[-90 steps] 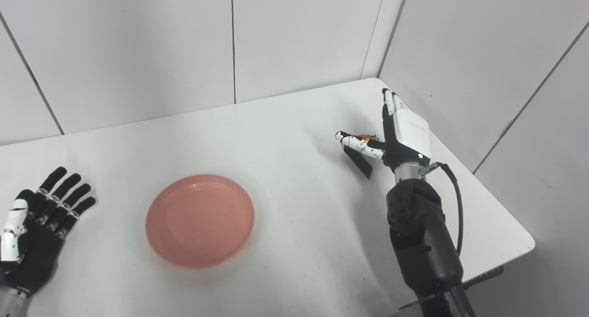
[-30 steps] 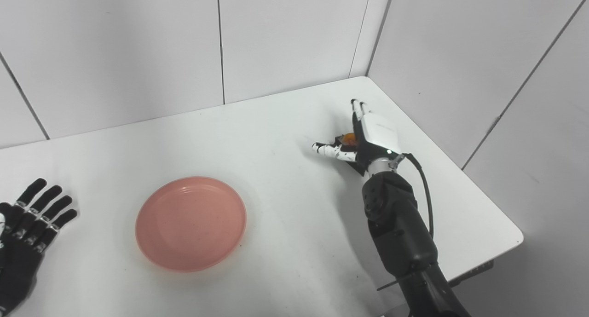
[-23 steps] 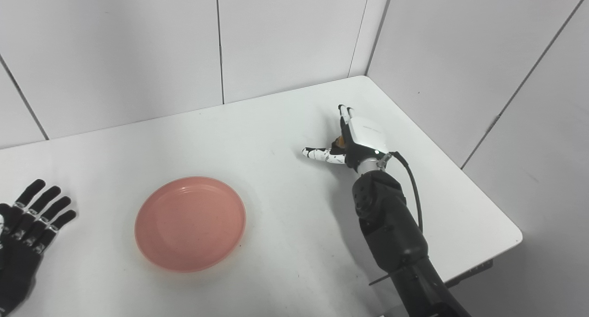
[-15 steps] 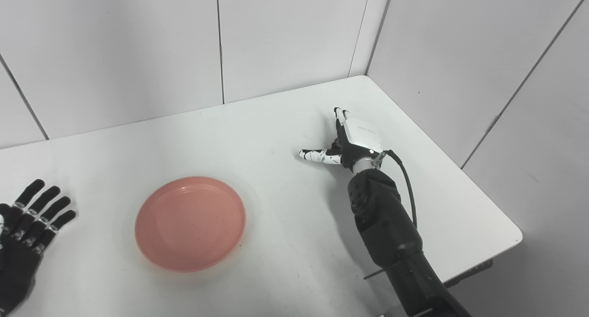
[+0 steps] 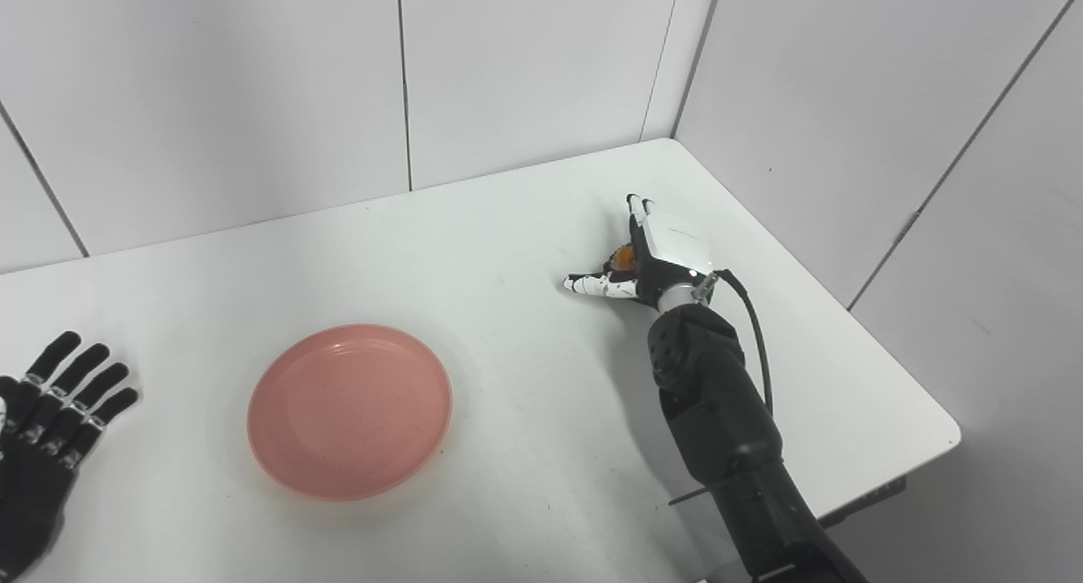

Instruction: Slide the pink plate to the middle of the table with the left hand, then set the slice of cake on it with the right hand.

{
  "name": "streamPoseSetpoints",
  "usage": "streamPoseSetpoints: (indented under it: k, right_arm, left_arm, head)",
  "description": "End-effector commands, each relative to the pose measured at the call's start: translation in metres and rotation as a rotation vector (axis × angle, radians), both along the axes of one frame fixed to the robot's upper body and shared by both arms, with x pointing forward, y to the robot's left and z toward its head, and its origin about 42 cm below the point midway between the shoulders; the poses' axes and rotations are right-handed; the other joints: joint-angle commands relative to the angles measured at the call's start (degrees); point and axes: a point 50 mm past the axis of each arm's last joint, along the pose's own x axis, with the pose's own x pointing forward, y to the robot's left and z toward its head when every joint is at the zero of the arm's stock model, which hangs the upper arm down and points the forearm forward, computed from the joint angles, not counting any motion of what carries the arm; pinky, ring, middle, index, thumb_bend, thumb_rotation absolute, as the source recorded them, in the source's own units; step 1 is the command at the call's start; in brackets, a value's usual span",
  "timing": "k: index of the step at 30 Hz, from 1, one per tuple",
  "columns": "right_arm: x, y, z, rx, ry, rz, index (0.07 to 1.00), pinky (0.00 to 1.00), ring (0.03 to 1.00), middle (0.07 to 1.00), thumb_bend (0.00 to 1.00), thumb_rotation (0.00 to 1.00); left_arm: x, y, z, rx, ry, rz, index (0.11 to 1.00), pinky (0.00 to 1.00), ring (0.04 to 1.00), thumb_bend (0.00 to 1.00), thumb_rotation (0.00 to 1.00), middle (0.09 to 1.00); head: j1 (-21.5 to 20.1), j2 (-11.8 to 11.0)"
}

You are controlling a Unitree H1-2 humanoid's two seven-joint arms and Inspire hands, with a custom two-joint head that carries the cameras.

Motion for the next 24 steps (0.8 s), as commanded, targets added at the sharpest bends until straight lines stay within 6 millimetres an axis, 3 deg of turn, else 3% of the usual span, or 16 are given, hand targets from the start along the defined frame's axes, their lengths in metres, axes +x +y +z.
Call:
streamPoseSetpoints:
  k: [1, 8, 11, 15, 24]
  right_arm:
    - [0.0, -0.008, 0.026, -0.024, -0.067, -0.016, 1.0, 0.74, 0.934, 1.0, 0.97, 0.58]
    - [-0.008, -0.017, 0.043, 0.044, -0.028, -0.011, 0.941, 0.58, 0.785, 0.903, 0.93, 0.44]
    - [-0.01, -0.017, 0.045, 0.055, -0.024, -0.003, 0.869, 0.51, 0.679, 0.765, 0.92, 0.36]
    - [-0.01, -0.017, 0.044, 0.065, 0.007, 0.027, 0.753, 0.57, 0.693, 0.753, 0.88, 0.29]
    - [-0.001, -0.013, 0.034, 0.068, 0.097, 0.055, 0.759, 0.55, 0.659, 0.713, 0.91, 0.25]
  left_arm:
    - [-0.019, 0.005, -0.035, 0.013, 0.179, 0.014, 0.866, 0.82, 0.857, 0.43, 0.89, 0.879]
    - [-0.02, 0.006, -0.035, 0.018, 0.18, 0.012, 0.869, 0.83, 0.863, 0.43, 0.9, 0.884]
    - [-0.02, 0.006, -0.034, 0.019, 0.181, 0.015, 0.868, 0.82, 0.859, 0.43, 0.9, 0.882]
    - [-0.021, 0.006, -0.033, 0.016, 0.182, 0.015, 0.868, 0.82, 0.86, 0.44, 0.9, 0.882]
    - [-0.021, 0.006, -0.032, 0.012, 0.186, 0.012, 0.872, 0.83, 0.862, 0.44, 0.9, 0.885]
  head:
    - [0.1, 0.2]
    - [0.2, 0.5]
    - [0.2, 0.5]
    - [0.3, 0.6]
    - [0.4, 0.7]
